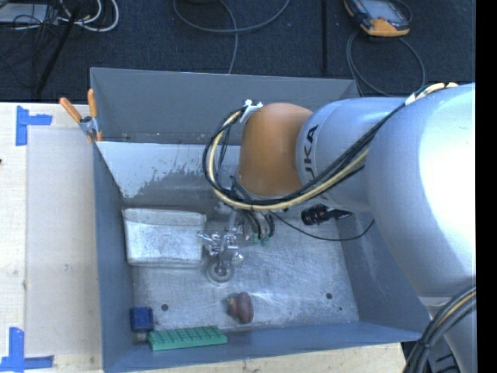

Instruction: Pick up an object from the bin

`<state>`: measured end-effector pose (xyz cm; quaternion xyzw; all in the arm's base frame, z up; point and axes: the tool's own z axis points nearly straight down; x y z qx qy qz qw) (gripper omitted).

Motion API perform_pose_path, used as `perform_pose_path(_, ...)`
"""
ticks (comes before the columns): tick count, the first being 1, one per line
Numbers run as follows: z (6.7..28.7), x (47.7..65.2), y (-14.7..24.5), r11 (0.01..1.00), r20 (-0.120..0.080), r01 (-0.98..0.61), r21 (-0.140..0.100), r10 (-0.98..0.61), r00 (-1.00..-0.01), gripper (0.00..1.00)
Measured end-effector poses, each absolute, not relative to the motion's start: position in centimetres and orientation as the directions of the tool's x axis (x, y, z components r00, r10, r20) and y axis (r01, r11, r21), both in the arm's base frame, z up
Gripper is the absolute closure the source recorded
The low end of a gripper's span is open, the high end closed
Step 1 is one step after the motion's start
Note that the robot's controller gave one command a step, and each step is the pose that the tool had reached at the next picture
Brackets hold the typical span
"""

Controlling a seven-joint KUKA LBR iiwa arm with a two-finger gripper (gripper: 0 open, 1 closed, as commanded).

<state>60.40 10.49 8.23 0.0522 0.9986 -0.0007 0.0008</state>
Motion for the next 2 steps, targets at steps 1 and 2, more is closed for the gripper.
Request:
perform_pose_path(1, 8.4, 60.4, 10.7, 0.995, 0.0, 0.103, 0.003, 0.103, -0.995, 1.0)
perform_pose_path(2, 11.5, 60.6, 10.7, 0.995, -0.004, 0.103, 0.002, 0.103, -0.995, 1.0)
